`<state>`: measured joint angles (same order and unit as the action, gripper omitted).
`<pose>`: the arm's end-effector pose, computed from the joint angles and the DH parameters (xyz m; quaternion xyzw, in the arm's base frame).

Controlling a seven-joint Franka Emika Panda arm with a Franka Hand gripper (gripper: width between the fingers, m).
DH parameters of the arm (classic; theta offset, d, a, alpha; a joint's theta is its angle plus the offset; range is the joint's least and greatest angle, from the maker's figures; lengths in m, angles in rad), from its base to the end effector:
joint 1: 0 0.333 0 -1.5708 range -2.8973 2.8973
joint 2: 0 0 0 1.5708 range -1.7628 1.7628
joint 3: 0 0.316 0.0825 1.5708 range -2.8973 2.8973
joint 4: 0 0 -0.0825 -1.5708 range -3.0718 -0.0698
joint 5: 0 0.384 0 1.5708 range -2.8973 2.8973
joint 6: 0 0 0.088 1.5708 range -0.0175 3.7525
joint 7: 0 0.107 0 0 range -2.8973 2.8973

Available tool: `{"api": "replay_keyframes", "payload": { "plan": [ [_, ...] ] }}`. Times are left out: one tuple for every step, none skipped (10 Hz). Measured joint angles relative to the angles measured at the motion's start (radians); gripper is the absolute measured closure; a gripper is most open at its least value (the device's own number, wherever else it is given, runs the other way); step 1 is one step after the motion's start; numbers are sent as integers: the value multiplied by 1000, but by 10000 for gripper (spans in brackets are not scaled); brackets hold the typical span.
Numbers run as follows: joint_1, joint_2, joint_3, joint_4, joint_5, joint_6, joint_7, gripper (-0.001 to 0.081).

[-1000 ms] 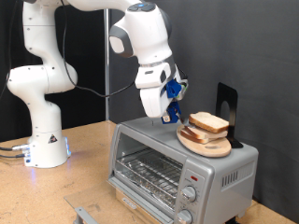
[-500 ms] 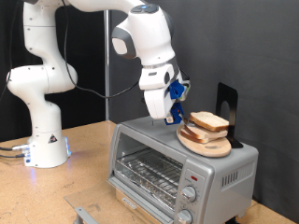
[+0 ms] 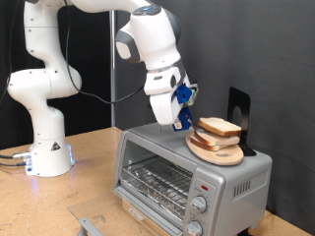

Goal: Make a piece of toast with the oven

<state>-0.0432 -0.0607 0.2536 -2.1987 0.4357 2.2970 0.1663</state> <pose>0.5225 0.1221 0.4255 -0.9772 0.1085 -0.0454 0.1766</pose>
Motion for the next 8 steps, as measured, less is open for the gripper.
{"api": "replay_keyframes", "payload": {
  "plan": [
    [0,-6,0,-9,3,0,-1,411],
    [0,-14,0,-19,6,0,-2,411],
    [0,-23,0,-30,14,0,-7,411],
    [0,-32,-1,-42,28,0,-19,411],
    [0,-42,-2,-53,44,0,-31,411],
    [0,-51,-3,-66,63,1,-42,411],
    [0,-60,-4,-78,88,6,-57,411],
    [0,-69,-5,-92,107,20,-66,411]
  ]
}}
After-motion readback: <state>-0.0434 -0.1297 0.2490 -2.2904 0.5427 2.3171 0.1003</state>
